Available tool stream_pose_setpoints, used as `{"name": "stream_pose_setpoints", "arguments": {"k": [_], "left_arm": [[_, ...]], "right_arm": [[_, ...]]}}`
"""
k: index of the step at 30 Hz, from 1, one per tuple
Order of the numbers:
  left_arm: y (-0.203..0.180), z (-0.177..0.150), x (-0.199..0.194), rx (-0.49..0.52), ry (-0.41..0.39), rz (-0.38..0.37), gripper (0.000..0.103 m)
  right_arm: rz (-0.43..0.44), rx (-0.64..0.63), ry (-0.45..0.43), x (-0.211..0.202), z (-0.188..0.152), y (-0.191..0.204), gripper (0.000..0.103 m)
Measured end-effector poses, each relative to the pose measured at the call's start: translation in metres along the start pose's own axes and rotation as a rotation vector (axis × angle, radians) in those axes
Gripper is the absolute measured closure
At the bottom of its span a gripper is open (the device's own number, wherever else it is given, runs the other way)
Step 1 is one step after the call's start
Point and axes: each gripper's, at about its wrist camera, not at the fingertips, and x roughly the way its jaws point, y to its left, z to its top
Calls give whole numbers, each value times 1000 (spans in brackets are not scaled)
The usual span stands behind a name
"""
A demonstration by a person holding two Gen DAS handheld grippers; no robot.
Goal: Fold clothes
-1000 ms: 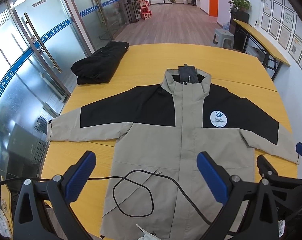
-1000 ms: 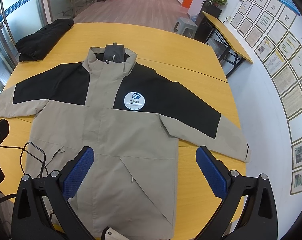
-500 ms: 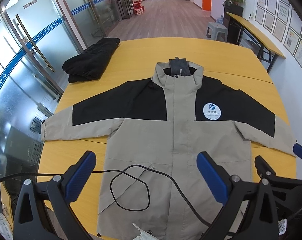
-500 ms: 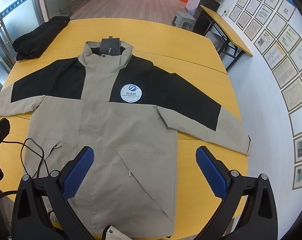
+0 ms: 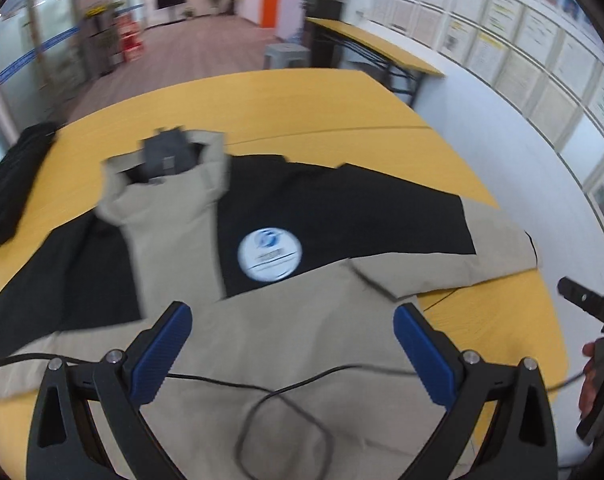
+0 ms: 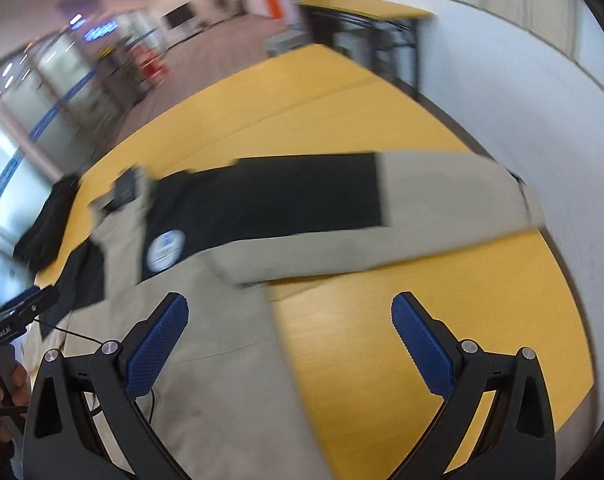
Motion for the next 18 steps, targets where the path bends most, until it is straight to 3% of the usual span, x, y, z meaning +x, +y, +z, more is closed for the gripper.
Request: {"name": "stream_pose_setpoints", "arguments": {"k": [4,8,12,18], "left_arm": [[-30,27,74,120,49,-17,0],[-53,51,129,194,88,-29,0],[-80,65,167,297,99,-26,0],[-109,72,207,386,117,-36,0]], "right_arm": [[-14,240,-50,16,12,-106,0],[-5,389,-110,39,27,-176,0],[-33,479,-140,65,47,-218,11],[-102,530,-148,91,74,-256,11]]}}
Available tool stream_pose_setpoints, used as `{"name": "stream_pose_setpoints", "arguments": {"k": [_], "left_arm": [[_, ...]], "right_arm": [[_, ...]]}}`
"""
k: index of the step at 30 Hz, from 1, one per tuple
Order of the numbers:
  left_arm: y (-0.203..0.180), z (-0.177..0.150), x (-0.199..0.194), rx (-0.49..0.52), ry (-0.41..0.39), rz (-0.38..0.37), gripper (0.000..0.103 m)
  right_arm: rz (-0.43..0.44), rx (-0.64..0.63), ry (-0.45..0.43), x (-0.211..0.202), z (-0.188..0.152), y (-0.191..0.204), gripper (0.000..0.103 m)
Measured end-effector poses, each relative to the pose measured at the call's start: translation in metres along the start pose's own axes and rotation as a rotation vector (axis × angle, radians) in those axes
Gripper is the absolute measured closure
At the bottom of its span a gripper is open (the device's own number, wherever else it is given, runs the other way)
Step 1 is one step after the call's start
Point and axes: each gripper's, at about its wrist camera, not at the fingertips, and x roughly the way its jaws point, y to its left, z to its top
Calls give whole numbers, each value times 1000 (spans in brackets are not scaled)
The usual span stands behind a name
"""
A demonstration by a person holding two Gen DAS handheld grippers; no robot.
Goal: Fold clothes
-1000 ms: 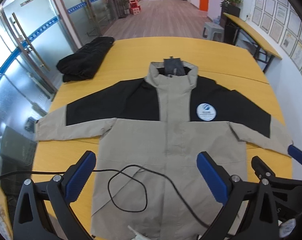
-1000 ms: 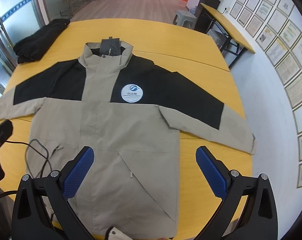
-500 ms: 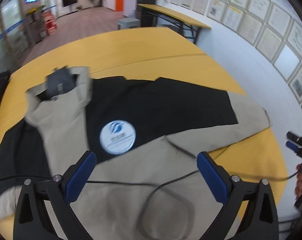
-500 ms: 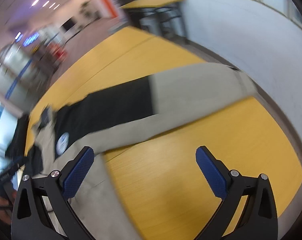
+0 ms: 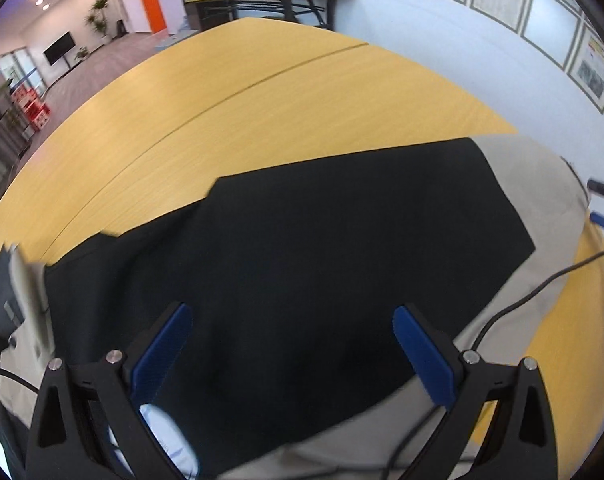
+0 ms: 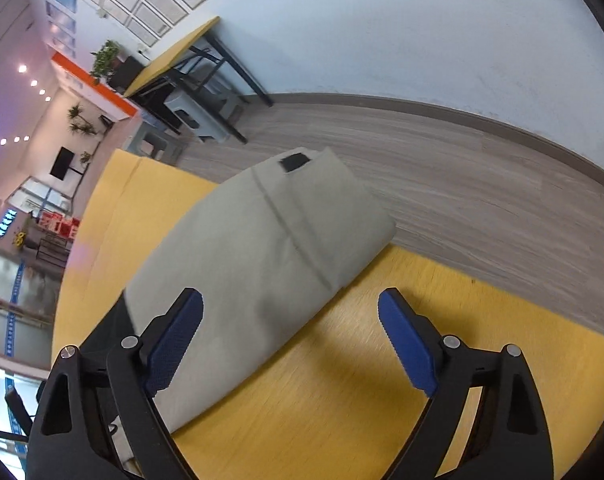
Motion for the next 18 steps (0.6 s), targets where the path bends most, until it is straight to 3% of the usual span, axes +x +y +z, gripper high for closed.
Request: {"name": "stream_pose_setpoints", "arguments": {"k": [6,8,10,14,18], "left_arm": [[-15,-1,23,40,20,-7,0],[-16,-6,24,39,9,-10,0],[-15,-10,22,31,-5,-19,0],[-11,-18,18,21,-22,-38,0],[-7,-25,13,17,-33,-42,0]], "right_arm": [[-110,-64,-49,10,5,3,8],[-157,-100,-69,10,-4,8,15],[-194,-103,-93,9,-7,6,44],[-175,-34,-111,6,-6,-5,79],[-126,8,-123,-2,-5,-13,94]]}}
